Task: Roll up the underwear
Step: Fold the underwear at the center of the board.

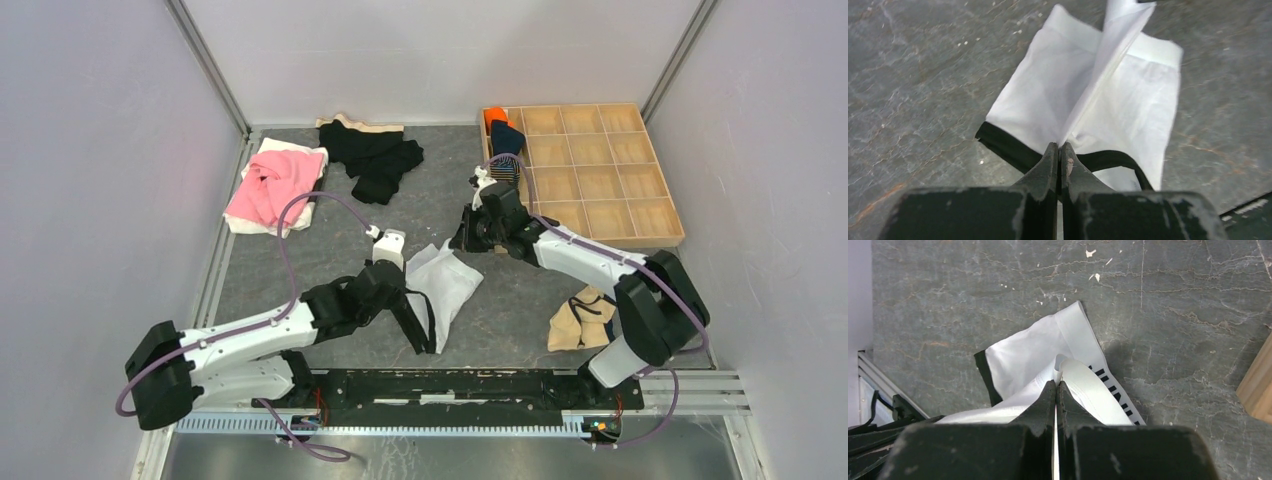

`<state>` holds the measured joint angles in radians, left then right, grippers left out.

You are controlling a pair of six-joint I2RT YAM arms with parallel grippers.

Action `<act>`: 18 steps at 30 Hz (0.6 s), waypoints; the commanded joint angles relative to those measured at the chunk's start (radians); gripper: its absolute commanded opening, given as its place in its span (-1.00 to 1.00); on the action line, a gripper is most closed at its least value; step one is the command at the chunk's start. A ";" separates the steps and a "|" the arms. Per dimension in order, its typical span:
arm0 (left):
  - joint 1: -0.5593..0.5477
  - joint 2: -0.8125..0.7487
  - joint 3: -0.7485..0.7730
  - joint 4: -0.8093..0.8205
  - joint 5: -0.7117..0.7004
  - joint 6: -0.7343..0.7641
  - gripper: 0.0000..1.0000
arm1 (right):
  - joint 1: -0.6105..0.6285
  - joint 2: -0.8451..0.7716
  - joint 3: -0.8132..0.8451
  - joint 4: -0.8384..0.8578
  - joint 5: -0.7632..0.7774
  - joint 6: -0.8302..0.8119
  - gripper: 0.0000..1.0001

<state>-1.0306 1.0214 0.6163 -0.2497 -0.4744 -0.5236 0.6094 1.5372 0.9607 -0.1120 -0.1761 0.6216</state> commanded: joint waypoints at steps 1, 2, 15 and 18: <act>0.034 0.054 -0.018 0.039 -0.047 0.027 -0.96 | 0.002 0.063 0.051 0.068 0.007 -0.020 -1.00; 0.042 0.063 -0.021 0.043 -0.051 0.028 -0.96 | 0.001 0.078 0.057 0.073 0.004 -0.021 -1.00; 0.136 0.137 -0.032 0.077 -0.069 0.056 -0.96 | 0.001 0.206 0.113 0.104 -0.016 -0.036 -1.00; 0.150 0.156 -0.031 0.098 -0.069 0.070 -0.96 | 0.002 0.219 0.120 0.104 -0.007 -0.042 -1.00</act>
<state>-0.8993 1.1580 0.5934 -0.2031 -0.5030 -0.5156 0.6132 1.7393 1.0355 -0.0460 -0.1913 0.6048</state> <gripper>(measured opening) 0.044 0.006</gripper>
